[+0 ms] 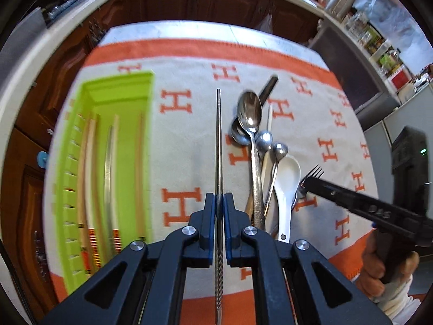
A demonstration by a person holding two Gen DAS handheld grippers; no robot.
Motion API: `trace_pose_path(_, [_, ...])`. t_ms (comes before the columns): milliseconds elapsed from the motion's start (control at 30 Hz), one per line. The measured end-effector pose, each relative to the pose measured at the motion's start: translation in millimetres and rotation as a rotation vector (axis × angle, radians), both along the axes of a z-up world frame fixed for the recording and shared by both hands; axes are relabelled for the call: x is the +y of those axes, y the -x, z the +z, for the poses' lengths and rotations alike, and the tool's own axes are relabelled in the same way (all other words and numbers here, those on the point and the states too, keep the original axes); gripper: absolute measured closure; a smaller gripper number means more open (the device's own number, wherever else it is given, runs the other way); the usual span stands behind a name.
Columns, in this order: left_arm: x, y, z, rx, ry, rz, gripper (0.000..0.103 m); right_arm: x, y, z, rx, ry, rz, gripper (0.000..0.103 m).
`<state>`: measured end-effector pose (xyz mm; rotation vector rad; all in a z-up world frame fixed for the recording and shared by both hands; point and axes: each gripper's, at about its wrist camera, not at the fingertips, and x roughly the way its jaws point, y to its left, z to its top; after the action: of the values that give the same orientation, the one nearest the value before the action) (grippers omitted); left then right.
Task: Organize utensils
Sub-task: 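Place the metal chopstick in the tray while the right tool reaches toward the white spoon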
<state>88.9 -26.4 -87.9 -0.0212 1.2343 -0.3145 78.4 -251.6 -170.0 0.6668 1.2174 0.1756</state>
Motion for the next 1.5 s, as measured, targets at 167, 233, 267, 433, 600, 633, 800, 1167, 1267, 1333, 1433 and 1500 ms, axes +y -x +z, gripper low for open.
trace_pose_path(167, [35, 2, 29, -0.077, -0.043, 0.055, 0.099, 9, -3, -1, 0.003, 0.004, 0.021, 0.067])
trace_pose_path(233, [55, 0, 35, -0.097, -0.066, 0.097, 0.099, 14, -5, -3, 0.005, 0.015, 0.027, 0.067])
trace_pose_path(267, [64, -1, 36, -0.105, -0.081, 0.120, 0.099, 15, -6, -3, 0.006, 0.021, 0.030, 0.069])
trace_pose_path(433, [103, -8, 22, -0.099, -0.123, 0.181, 0.099, 22, -13, -10, 0.023, 0.041, 0.040, 0.072])
trace_pose_path(600, [115, -10, 5, -0.078, -0.128, 0.199, 0.099, 30, -20, -19, 0.044, 0.079, 0.042, 0.073])
trace_pose_path(633, [114, -11, 2, -0.079, -0.130, 0.198, 0.099, 31, -22, -21, 0.048, 0.085, 0.042, 0.074])
trace_pose_path(800, [118, -17, -7, -0.077, -0.129, 0.193, 0.099, 38, -27, -27, 0.054, 0.110, 0.041, 0.078])
trace_pose_path(1167, [122, -24, -37, -0.033, -0.106, 0.193, 0.098, 39, -28, -29, 0.059, 0.145, 0.006, 0.093])
trace_pose_path(1267, [121, -24, -44, -0.025, -0.105, 0.197, 0.082, 39, -27, -30, 0.061, 0.142, -0.007, 0.094])
trace_pose_path(1333, [120, -23, -45, -0.030, -0.109, 0.199, 0.075, 38, -26, -30, 0.059, 0.142, -0.012, 0.095])
trace_pose_path(1433, [119, -21, -44, -0.039, -0.112, 0.202, 0.065, 37, -24, -29, 0.059, 0.145, -0.020, 0.095])
trace_pose_path(1500, [118, -19, -42, -0.051, -0.106, 0.203, 0.052, 36, -22, -29, 0.059, 0.146, -0.026, 0.095])
